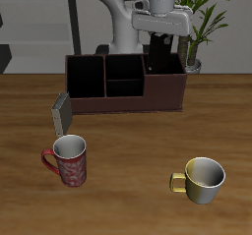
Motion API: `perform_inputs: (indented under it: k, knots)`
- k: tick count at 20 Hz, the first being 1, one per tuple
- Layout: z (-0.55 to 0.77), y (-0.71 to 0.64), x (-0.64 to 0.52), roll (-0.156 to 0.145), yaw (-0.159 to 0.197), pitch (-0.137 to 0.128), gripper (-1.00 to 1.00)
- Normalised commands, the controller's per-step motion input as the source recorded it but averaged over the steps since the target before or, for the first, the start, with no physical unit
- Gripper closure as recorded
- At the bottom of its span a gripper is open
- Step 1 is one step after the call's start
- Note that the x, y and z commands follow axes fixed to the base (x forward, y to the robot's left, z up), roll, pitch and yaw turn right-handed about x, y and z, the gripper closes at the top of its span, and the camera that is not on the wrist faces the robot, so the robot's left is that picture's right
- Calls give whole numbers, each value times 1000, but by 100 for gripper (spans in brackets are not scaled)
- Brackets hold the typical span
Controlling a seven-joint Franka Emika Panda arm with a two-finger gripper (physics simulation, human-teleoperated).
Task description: Place the black book into the back desk caddy's right compartment
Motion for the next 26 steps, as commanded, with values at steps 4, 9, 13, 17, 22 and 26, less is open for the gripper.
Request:
perform_inputs:
  k: [4, 9, 13, 17, 22, 26]
  knots:
    - [-106, 5, 2, 0, -11, 13, 100]
    - [-102, -14, 26, 6, -6, 14, 100]
    - [-70, -57, 54, -17, -38, 35, -100]
    - [33, -45, 62, 6, -13, 2, -100]
    - [86, -80, -23, -17, -10, -12, -100]
    - [157, -108, -50, -21, -6, -22, -100]
